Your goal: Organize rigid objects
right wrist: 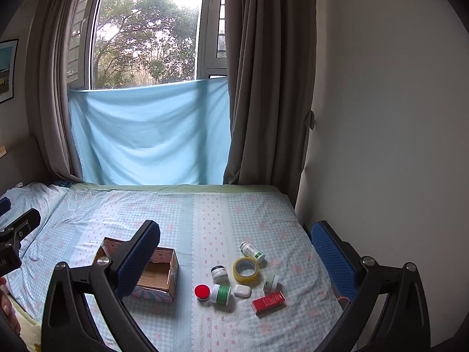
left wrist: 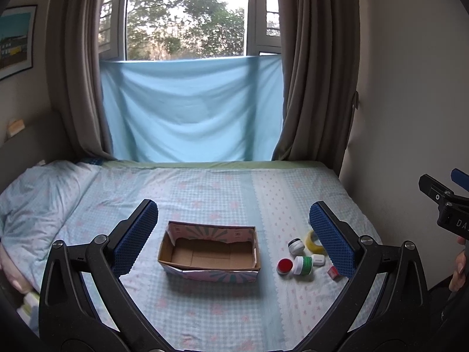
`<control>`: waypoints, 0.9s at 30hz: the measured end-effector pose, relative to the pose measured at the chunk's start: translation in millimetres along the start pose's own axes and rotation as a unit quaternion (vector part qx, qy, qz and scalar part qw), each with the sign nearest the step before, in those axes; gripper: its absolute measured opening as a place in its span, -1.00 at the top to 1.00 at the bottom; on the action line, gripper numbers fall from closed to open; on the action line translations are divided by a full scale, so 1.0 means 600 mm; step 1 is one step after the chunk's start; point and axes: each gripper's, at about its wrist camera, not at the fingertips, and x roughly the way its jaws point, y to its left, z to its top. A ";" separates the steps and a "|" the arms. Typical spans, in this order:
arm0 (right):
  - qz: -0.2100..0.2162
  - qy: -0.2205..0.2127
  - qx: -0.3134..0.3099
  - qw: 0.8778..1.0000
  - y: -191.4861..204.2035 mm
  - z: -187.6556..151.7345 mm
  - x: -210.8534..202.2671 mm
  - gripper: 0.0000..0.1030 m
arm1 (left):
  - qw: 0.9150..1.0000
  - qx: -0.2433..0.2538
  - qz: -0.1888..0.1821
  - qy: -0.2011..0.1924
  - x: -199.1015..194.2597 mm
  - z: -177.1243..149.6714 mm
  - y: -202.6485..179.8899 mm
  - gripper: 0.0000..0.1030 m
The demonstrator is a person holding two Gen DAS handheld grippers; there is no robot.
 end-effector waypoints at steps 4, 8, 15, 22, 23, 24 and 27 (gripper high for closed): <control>-0.013 0.015 0.009 1.000 -0.012 -0.002 0.012 -1.00 | 0.999 -0.004 -0.026 0.023 0.039 -0.013 -0.001 -0.99; -0.035 0.032 0.010 0.999 -0.036 -0.009 0.033 -1.00 | 0.997 -0.012 -0.037 0.064 0.086 -0.031 -0.019 -0.99; -0.052 0.073 0.031 0.996 -0.117 -0.022 0.100 -1.00 | 0.991 -0.008 -0.060 0.117 0.179 -0.069 -0.091 -0.99; -0.060 0.167 0.040 0.983 -0.195 -0.051 0.249 -1.00 | 0.973 -0.008 -0.083 0.215 0.330 -0.125 -0.199 -0.99; -0.062 0.185 0.047 0.980 -0.209 -0.058 0.276 -1.00 | 0.970 -0.007 -0.083 0.230 0.356 -0.138 -0.213 -0.99; -0.060 0.200 0.055 0.976 -0.222 -0.066 0.302 -1.00 | 0.966 -0.007 -0.083 0.243 0.380 -0.151 -0.229 -0.99; -0.062 0.240 0.069 0.966 -0.252 -0.095 0.379 -1.00 | 0.953 -0.002 -0.082 0.291 0.451 -0.195 -0.272 -0.99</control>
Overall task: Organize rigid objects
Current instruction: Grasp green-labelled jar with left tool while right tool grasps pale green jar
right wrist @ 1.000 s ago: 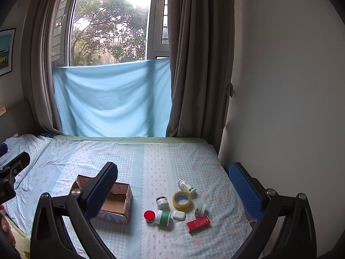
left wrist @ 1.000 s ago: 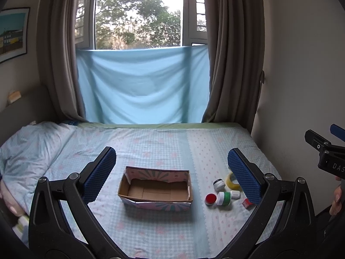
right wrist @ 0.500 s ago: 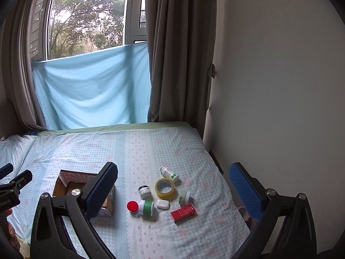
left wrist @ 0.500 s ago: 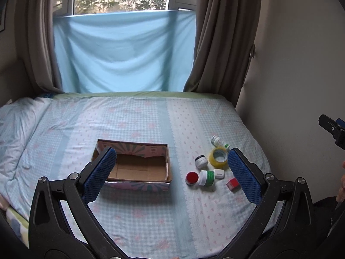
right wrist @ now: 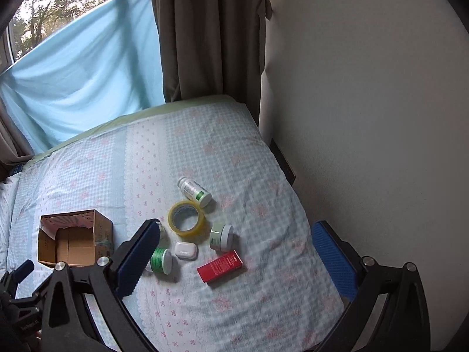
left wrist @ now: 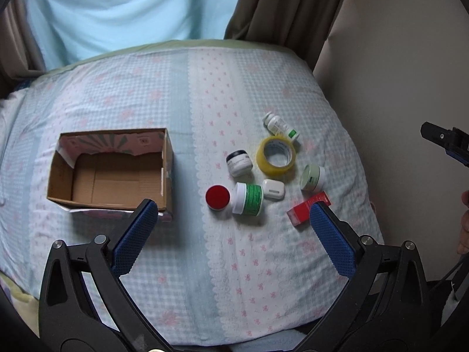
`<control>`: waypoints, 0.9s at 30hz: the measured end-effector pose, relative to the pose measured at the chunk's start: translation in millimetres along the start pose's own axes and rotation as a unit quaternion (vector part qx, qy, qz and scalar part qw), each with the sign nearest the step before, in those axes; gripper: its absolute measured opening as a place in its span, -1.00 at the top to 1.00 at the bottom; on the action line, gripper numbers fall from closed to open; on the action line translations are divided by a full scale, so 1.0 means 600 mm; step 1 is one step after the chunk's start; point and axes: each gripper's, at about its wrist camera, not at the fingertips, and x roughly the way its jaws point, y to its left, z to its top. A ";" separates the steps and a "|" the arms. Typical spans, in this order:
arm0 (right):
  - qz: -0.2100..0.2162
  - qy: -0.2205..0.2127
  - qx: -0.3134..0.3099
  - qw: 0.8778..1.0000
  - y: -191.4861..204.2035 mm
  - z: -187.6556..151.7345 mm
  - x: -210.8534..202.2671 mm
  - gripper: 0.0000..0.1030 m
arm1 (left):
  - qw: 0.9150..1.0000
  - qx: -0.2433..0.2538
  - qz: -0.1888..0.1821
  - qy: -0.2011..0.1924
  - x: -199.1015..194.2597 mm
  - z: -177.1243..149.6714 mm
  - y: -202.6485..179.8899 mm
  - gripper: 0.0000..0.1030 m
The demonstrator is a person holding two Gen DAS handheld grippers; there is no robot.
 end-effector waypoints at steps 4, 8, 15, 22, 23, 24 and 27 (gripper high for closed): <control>0.000 0.056 0.007 0.998 -0.009 0.010 0.112 -1.00 | 0.998 0.001 0.004 0.056 0.107 -0.004 -0.031 -0.99; 0.008 0.116 0.007 0.993 -0.003 0.004 0.217 -1.00 | 0.995 -0.010 0.012 0.100 0.204 -0.005 -0.038 -0.99; 0.018 0.200 -0.012 0.979 0.024 -0.027 0.387 -1.00 | 0.986 -0.008 0.036 0.160 0.332 -0.010 -0.048 -0.97; 0.024 0.272 0.008 0.962 0.029 -0.058 0.491 -0.86 | 0.976 0.015 0.059 0.208 0.422 -0.019 -0.071 -0.90; 0.023 0.280 0.007 0.960 0.029 -0.062 0.503 -0.85 | 0.975 0.014 0.062 0.211 0.432 -0.018 -0.071 -0.88; 0.021 0.286 0.007 0.958 0.030 -0.065 0.513 -0.84 | 0.975 0.011 0.062 0.215 0.442 -0.017 -0.070 -0.85; 0.019 0.302 0.008 0.953 0.033 -0.075 0.541 -0.77 | 0.972 0.012 0.070 0.224 0.467 -0.016 -0.070 -0.64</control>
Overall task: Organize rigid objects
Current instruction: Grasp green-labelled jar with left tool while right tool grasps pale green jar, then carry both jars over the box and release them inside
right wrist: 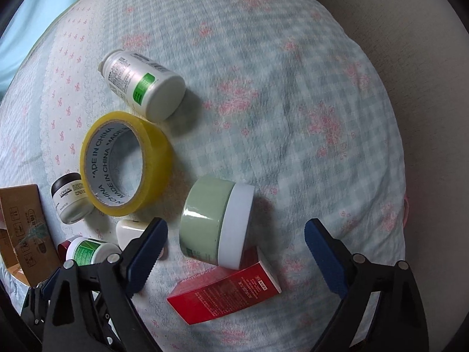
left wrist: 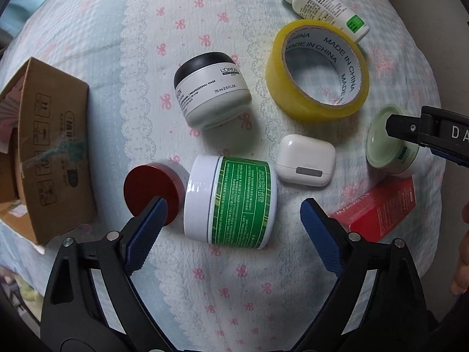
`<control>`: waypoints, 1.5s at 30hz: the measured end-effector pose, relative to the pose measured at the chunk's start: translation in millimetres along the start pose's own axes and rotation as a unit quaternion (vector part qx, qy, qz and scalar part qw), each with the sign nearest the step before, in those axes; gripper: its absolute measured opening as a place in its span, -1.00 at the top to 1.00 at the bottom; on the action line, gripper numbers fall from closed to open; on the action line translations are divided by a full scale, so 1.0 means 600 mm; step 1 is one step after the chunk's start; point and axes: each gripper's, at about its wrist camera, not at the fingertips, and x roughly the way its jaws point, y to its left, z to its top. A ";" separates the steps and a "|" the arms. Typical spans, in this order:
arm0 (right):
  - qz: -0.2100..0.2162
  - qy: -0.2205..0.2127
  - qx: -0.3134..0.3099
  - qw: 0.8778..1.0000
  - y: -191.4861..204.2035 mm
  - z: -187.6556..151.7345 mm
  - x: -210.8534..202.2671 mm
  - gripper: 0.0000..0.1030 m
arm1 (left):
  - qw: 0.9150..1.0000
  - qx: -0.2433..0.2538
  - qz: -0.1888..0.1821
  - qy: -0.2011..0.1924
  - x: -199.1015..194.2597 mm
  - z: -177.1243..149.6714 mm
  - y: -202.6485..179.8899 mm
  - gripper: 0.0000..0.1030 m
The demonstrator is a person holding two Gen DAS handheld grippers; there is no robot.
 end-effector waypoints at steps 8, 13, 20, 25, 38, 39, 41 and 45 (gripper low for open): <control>-0.015 0.024 -0.015 0.999 0.017 0.012 0.046 -0.14 | 0.999 0.033 0.035 0.002 0.015 0.012 -0.029 -0.13; -0.012 0.033 -0.010 0.999 0.024 0.016 0.061 0.11 | 0.997 0.054 0.049 0.002 0.014 0.021 -0.042 -0.03; -0.013 0.031 0.001 0.999 0.028 0.005 0.077 0.15 | 0.997 0.056 0.045 -0.002 0.017 0.026 -0.044 -0.03; -0.008 0.027 0.012 1.000 0.022 0.011 0.054 0.19 | 0.999 0.040 0.018 -0.005 0.005 0.025 -0.022 -0.02; -0.002 -0.022 0.018 1.000 -0.011 -0.016 -0.051 0.20 | 0.998 -0.006 -0.042 -0.049 -0.120 0.032 0.021 -0.02; -0.001 -0.027 0.018 0.999 -0.019 -0.019 -0.066 0.20 | 0.997 -0.007 -0.047 -0.056 -0.136 0.030 0.031 -0.02; 0.002 -0.038 0.016 0.999 -0.026 -0.025 -0.099 0.20 | 0.996 -0.008 -0.056 -0.071 -0.177 0.026 0.043 -0.02; 0.008 -0.065 0.003 0.998 -0.011 -0.046 -0.165 0.20 | 0.992 -0.007 -0.070 -0.107 -0.254 0.013 0.065 -0.02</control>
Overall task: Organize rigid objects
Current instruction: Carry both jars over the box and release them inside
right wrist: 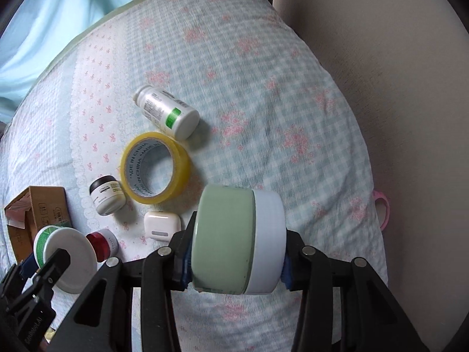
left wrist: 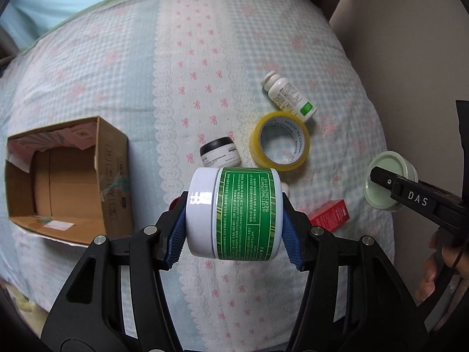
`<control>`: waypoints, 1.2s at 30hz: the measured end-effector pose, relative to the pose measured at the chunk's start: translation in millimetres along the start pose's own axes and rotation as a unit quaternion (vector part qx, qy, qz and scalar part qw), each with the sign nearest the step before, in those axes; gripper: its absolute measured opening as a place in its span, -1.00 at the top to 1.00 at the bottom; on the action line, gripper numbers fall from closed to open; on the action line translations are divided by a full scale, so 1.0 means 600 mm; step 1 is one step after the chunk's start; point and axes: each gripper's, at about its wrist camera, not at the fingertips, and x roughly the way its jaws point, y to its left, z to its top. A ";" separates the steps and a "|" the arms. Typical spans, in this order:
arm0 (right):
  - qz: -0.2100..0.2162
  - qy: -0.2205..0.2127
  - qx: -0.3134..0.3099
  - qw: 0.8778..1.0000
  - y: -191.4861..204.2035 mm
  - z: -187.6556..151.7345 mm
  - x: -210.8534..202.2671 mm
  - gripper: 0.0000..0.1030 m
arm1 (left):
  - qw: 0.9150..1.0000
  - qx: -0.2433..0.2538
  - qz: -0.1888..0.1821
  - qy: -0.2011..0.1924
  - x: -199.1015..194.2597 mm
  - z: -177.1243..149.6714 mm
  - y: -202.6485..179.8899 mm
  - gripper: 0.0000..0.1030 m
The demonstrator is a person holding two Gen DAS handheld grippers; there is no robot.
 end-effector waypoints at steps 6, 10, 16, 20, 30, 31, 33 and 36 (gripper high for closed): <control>0.019 -0.051 -0.039 0.998 0.066 -0.024 -0.126 0.20 | 0.998 -0.012 -0.021 -0.051 -0.127 0.004 0.083 -0.02; 0.033 -0.090 -0.060 0.994 0.132 -0.061 -0.214 0.20 | 0.996 -0.005 -0.023 -0.081 -0.205 0.000 0.158 -0.02; 0.062 -0.126 -0.071 0.988 0.264 -0.124 -0.297 0.20 | 0.995 -0.006 -0.022 -0.101 -0.286 -0.018 0.303 -0.02; 0.084 -0.133 -0.076 0.985 0.371 -0.161 -0.315 0.20 | 0.995 -0.007 -0.013 -0.102 -0.313 -0.033 0.402 -0.02; 0.123 -0.090 -0.104 0.983 0.615 -0.203 -0.250 0.20 | 0.998 -0.008 0.026 -0.065 -0.274 -0.044 0.593 -0.02; 0.124 -0.082 -0.110 0.983 0.634 -0.203 -0.239 0.20 | 0.998 -0.012 0.025 -0.061 -0.265 -0.042 0.604 -0.02; 0.120 -0.068 -0.124 0.983 0.664 -0.204 -0.214 0.20 | 0.998 -0.018 0.025 -0.055 -0.244 -0.039 0.619 -0.02; 0.110 -0.044 -0.146 0.982 0.695 -0.197 -0.166 0.20 | 0.998 -0.028 0.032 -0.038 -0.204 -0.026 0.633 -0.02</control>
